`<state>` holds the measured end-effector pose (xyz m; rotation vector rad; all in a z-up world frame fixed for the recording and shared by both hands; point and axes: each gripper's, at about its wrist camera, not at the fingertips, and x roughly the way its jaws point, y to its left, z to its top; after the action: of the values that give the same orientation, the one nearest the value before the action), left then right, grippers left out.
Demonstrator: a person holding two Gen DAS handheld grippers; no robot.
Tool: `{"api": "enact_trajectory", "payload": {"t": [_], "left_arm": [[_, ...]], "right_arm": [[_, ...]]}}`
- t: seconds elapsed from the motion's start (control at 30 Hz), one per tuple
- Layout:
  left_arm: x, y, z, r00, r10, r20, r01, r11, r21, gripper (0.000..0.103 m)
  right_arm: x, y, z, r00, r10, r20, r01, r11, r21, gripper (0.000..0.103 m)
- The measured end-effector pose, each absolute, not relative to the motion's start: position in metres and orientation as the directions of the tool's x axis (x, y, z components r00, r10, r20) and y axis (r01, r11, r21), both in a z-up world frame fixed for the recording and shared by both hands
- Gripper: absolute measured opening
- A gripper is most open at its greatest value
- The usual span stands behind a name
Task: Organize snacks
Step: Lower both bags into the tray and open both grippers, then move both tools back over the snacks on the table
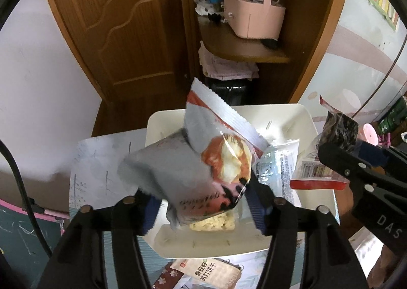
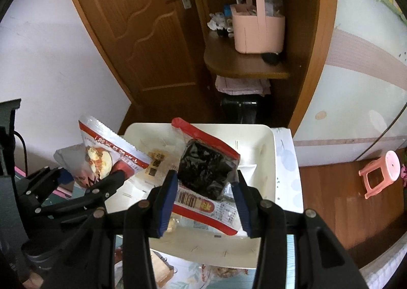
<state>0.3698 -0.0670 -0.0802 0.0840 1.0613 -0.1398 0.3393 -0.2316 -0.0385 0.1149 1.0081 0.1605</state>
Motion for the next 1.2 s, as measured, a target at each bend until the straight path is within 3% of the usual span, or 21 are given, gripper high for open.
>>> {"api": "enact_trajectory", "payload": {"t": [0.1, 0.23, 0.43, 1.2], "left_arm": [[0.372, -0.065, -0.087, 0.471, -0.074, -0.879, 0.164, 0.987, 0.005, 0.080], [0.370, -0.060, -0.091, 0.453, -0.094, -0.886, 0.179, 0.984, -0.013, 0.092], [0.369, -0.050, -0.099, 0.401, -0.143, -0.905, 0.190, 0.979, -0.070, 0.093], [0.315, -0.027, -0.067, 0.461, -0.145, -0.876, 0.152, 0.985, -0.083, 0.093]], "right_arm": [[0.342, -0.228, -0.045, 0.509, 0.163, -0.845, -0.064, 0.986, 0.151, 0.046], [0.343, -0.227, -0.051, 0.487, 0.155, -0.859, -0.042, 0.987, 0.155, 0.052], [0.338, -0.221, -0.050, 0.497, 0.165, -0.852, -0.040, 0.985, 0.167, 0.063], [0.292, -0.211, -0.029, 0.520, 0.207, -0.829, -0.046, 0.976, 0.214, 0.063]]}}
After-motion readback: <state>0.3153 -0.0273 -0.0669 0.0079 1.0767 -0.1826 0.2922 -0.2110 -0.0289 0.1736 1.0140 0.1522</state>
